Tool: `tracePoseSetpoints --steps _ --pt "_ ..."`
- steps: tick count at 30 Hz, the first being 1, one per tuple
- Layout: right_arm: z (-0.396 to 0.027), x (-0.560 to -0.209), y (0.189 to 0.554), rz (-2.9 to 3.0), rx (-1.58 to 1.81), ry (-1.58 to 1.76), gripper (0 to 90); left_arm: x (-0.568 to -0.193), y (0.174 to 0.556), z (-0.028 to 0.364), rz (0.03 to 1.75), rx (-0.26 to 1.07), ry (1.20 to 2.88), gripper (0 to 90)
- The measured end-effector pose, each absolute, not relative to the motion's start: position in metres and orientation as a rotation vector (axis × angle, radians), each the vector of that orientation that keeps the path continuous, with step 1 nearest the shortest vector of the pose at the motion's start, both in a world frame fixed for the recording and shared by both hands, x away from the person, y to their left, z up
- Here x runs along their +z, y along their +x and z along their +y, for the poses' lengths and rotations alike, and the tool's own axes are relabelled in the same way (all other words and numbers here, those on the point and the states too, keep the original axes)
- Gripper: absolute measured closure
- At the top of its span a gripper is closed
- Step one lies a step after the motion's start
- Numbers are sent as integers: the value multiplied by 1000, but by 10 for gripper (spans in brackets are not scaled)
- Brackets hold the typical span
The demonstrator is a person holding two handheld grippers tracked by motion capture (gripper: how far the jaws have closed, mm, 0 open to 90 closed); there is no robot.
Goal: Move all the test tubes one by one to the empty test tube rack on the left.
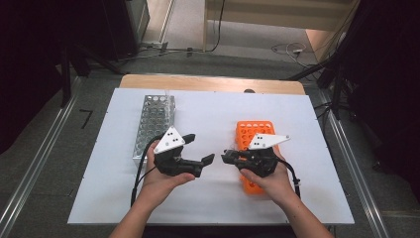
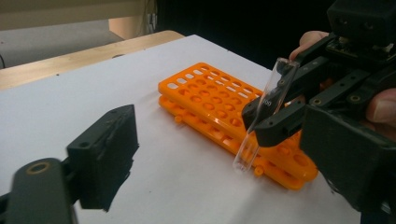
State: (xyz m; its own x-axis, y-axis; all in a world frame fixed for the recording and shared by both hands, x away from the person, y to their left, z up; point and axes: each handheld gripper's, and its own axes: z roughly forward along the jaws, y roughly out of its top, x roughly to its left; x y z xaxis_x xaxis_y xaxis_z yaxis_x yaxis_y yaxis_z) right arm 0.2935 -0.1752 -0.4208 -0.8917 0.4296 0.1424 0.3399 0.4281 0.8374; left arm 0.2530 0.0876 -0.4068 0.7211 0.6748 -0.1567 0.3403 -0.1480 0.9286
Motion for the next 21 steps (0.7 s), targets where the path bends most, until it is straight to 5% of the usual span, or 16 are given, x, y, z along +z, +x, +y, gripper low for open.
tracePoseSetpoints --steps 10,21 --pt "-163 -423 286 2612 1470 638 740 -405 247 73 726 336 1784 420" --pt "-154 -422 279 2643 1468 599 740 -405 244 64 670 304 1788 588"
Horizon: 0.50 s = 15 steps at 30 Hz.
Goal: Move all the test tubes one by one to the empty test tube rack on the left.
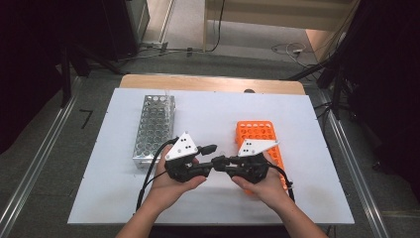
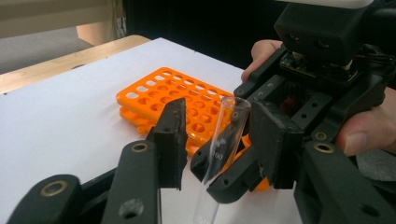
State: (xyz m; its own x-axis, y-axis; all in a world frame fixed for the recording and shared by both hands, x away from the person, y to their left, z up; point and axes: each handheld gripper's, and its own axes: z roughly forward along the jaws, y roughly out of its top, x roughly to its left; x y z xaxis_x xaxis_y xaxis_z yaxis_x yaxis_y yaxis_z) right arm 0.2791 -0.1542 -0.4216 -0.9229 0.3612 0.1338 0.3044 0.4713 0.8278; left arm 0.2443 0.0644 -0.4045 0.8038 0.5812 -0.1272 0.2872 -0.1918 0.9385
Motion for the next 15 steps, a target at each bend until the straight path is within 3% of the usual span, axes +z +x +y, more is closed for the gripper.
tracePoseSetpoints --steps 15 --pt "-150 -418 275 2658 1480 568 740 -405 242 60 627 305 1792 718"
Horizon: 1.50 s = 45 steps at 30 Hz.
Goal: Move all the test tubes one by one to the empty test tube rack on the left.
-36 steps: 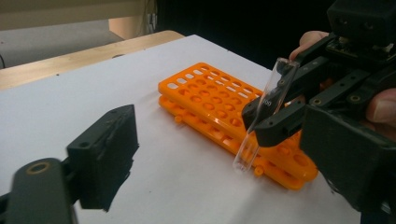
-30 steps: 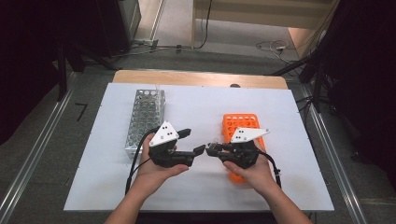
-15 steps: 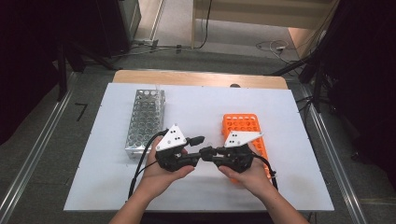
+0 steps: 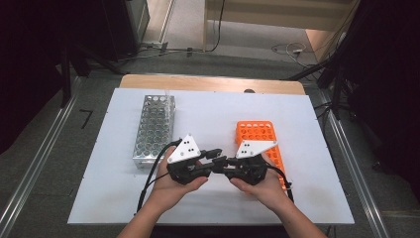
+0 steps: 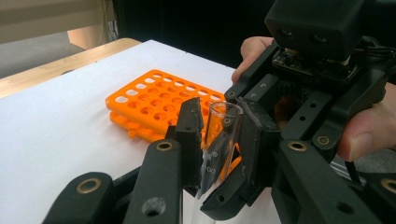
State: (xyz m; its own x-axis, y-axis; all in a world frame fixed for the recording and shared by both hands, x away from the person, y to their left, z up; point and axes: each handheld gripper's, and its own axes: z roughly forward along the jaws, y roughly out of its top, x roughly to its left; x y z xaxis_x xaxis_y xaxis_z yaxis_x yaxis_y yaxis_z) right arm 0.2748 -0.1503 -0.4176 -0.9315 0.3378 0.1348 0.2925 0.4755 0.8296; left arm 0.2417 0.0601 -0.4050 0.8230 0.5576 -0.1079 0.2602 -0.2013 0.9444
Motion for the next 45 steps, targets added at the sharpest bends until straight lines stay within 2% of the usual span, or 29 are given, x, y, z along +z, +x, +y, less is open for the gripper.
tracePoseSetpoints --steps 17,22,26,31,34,45 --pt "-151 -417 275 2648 1486 581 727 -404 241 62 619 349 1784 763" --pt "-153 -416 276 2641 1511 576 524 -402 242 65 633 362 1774 764" --pt "-157 -413 277 2597 1507 584 288 -401 244 68 646 370 1765 764" --pt "-164 -411 279 2582 1516 608 74 -399 247 73 661 384 1755 765" --pt "-169 -410 281 2581 1535 607 0 -397 249 77 673 394 1749 764" --pt "-198 -407 286 2517 1552 650 0 -389 261 100 724 459 1720 764"
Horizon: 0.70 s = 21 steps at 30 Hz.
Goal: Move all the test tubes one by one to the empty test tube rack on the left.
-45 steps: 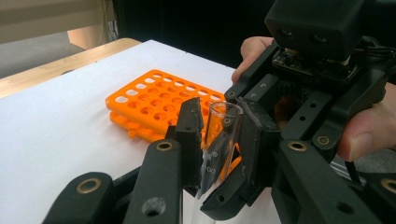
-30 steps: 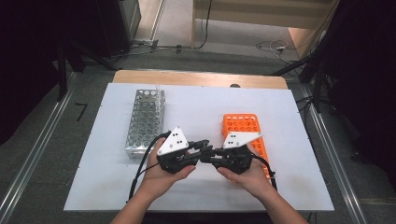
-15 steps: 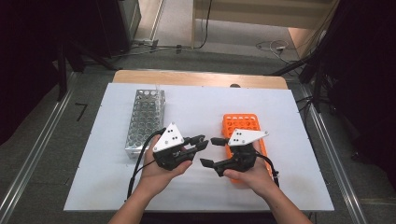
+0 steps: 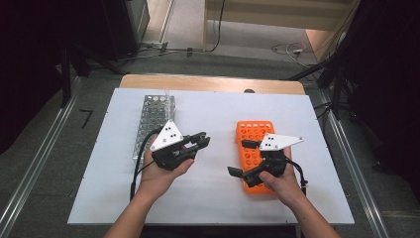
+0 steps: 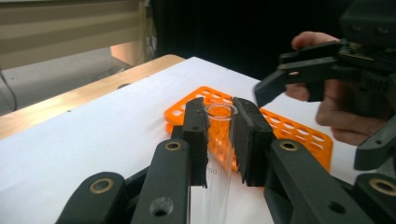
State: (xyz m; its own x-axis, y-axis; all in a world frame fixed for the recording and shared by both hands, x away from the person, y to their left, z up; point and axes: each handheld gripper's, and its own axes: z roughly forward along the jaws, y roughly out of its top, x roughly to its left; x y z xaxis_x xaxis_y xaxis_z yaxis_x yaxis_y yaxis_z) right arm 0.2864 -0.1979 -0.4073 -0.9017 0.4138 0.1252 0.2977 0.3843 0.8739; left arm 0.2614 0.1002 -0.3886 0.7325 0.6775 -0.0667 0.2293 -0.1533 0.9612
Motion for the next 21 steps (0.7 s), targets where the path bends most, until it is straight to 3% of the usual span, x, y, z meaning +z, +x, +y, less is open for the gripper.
tracePoseSetpoints --steps 21 --pt "-266 -418 281 2434 1474 782 0 -380 295 155 874 588 1643 764"
